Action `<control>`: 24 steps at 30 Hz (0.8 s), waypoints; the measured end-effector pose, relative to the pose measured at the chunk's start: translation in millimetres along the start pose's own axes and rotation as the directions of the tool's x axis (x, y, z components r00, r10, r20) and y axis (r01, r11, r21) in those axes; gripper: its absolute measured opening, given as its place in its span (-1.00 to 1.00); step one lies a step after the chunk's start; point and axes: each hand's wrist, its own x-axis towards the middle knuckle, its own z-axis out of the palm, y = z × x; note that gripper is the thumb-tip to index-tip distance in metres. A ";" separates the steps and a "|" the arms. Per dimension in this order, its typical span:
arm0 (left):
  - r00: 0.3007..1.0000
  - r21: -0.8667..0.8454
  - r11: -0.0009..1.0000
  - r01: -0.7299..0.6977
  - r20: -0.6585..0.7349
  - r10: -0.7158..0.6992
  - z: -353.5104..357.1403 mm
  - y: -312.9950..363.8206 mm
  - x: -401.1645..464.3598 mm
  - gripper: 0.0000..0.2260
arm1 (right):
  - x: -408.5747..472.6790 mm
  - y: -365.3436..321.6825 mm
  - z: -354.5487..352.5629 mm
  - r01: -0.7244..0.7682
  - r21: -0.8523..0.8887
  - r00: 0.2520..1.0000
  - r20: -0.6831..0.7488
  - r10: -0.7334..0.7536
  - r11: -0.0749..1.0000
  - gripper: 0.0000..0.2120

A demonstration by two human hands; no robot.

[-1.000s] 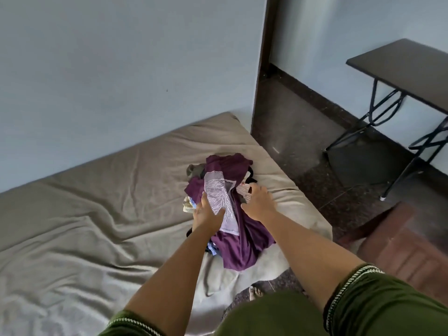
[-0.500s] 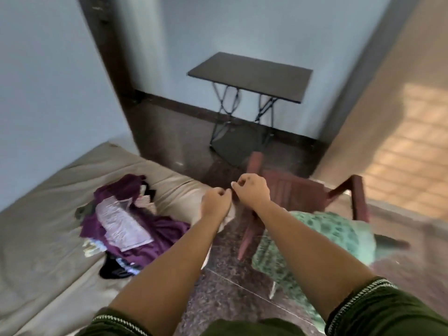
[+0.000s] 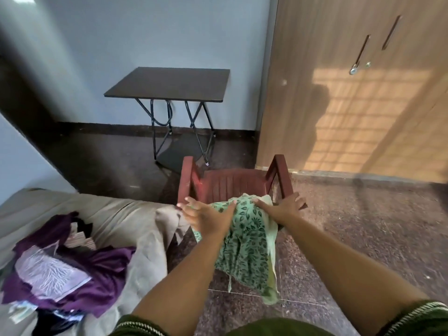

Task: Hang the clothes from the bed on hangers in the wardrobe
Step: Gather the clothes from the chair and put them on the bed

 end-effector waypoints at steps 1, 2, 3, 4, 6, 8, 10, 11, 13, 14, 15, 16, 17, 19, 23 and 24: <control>0.999 -0.063 0.997 0.046 0.004 -0.046 -4.6 -3.8 2.0 0.33 | -9.0 3.4 8.6 0.021 0.150 0.998 -0.055 -0.013 0.988 0.46; 0.997 -0.150 0.985 0.081 0.022 -0.078 -5.2 -5.6 -0.6 0.35 | -12.1 11.0 15.5 0.047 0.249 0.996 -0.086 -0.026 0.967 0.45; 0.996 -0.226 0.970 0.086 0.040 -0.079 -2.2 -8.9 -2.8 0.33 | -19.6 16.2 17.8 0.062 0.292 0.995 -0.092 -0.037 0.954 0.44; 0.998 -0.267 0.962 0.054 0.039 -0.046 -5.9 -13.3 -1.8 0.30 | -27.2 13.9 22.7 0.073 0.298 0.994 -0.095 -0.047 0.952 0.42; 0.996 -0.283 0.956 0.083 0.049 -0.072 -0.8 -16.9 -6.2 0.25 | -29.9 14.0 22.7 0.069 0.300 0.995 -0.093 -0.043 0.951 0.39; 0.976 -0.355 0.911 0.212 0.120 -0.180 7.8 -19.8 -7.8 0.23 | -27.9 9.0 23.4 -0.026 0.337 0.998 -0.042 0.043 0.941 0.41; 0.933 -0.478 0.812 0.334 0.292 -0.212 9.2 -20.5 -12.8 0.23 | -25.8 7.0 30.0 -0.193 0.452 0.981 0.071 0.181 0.871 0.48; 0.915 -0.491 0.794 0.358 0.355 -0.192 8.2 -22.1 -13.0 0.24 | -29.5 5.3 30.3 -0.243 0.511 0.970 0.139 0.200 0.825 0.47; 0.896 -0.419 0.848 0.326 0.422 -0.137 5.1 -26.6 -7.3 0.23 | -23.1 7.1 31.4 -0.281 0.615 0.955 0.251 0.155 0.737 0.28; 0.891 -0.361 0.888 0.284 0.442 -0.106 3.6 -26.3 -4.5 0.23 | -17.1 8.4 29.3 -0.309 0.636 0.937 0.329 0.114 0.707 0.18; 0.882 -0.304 0.922 0.241 0.464 -0.078 -0.6 -21.7 -6.5 0.21 | -16.7 7.7 23.8 -0.345 0.616 0.905 0.419 0.076 0.708 0.11; 0.877 -0.285 0.938 0.197 0.479 -0.038 -4.7 -17.6 -8.7 0.12 | -15.3 7.5 19.4 -0.369 0.571 0.863 0.503 0.043 0.733 0.04; 0.868 -0.292 0.944 0.156 0.496 0.010 -9.9 -11.5 -14.9 -0.08 | -17.2 6.6 10.9 -0.366 0.539 0.825 0.565 -0.004 0.759 -0.12; 0.831 -0.304 0.943 0.132 0.553 0.063 -18.7 0.1 -25.1 -0.43 | -29.2 3.2 -13.1 -0.303 0.486 0.765 0.637 -0.096 0.820 -0.55; 0.772 -0.298 0.954 0.026 0.613 0.170 -34.9 17.7 -18.9 -0.22 | -31.2 -9.7 -53.3 -0.168 0.532 0.720 0.641 -0.265 0.830 -0.62; 0.778 -0.318 0.948 0.018 0.600 0.186 -41.0 21.6 -14.5 -0.14 | -34.7 -16.8 -62.3 -0.125 0.538 0.690 0.651 -0.317 0.834 -0.56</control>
